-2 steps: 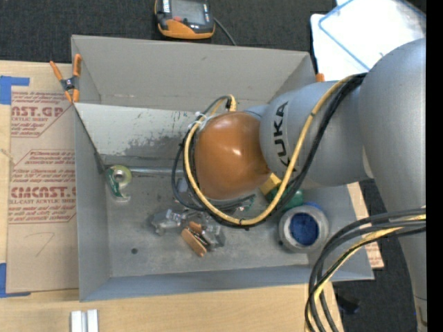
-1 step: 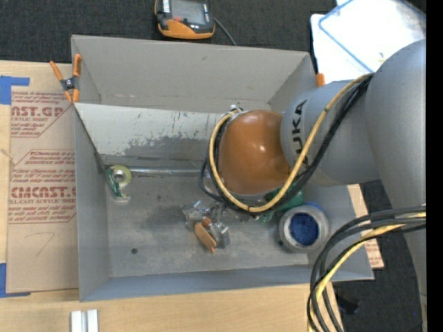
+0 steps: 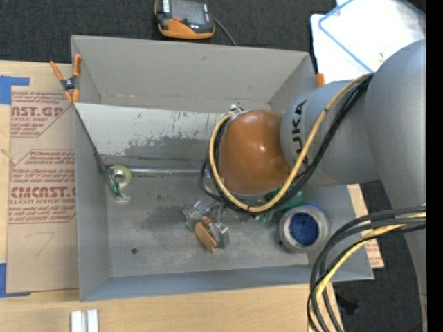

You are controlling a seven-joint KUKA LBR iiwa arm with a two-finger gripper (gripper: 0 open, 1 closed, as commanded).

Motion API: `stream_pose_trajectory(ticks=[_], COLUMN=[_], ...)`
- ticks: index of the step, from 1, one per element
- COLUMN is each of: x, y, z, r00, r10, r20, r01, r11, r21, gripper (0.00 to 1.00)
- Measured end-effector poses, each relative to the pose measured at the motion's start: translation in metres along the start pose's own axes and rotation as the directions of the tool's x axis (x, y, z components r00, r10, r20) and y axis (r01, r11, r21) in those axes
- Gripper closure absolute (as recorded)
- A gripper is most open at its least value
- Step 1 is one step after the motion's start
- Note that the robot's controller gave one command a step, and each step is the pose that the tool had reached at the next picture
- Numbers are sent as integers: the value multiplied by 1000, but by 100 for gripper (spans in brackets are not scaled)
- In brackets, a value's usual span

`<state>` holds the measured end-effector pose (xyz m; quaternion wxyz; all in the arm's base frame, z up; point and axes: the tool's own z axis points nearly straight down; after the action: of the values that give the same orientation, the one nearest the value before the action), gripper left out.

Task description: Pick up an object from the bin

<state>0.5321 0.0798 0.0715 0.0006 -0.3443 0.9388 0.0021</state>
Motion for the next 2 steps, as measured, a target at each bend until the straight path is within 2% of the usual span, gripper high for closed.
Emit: stream_pose_trajectory(ticks=[1, 2], x=[2, 0], y=[2, 1], z=[-19, -45], r00=[1000, 1000], r10=[0, 0], r20=[-6, -1], r01=[0, 0], r11=[1000, 1000], r21=[-3, -1], gripper=[100, 100])
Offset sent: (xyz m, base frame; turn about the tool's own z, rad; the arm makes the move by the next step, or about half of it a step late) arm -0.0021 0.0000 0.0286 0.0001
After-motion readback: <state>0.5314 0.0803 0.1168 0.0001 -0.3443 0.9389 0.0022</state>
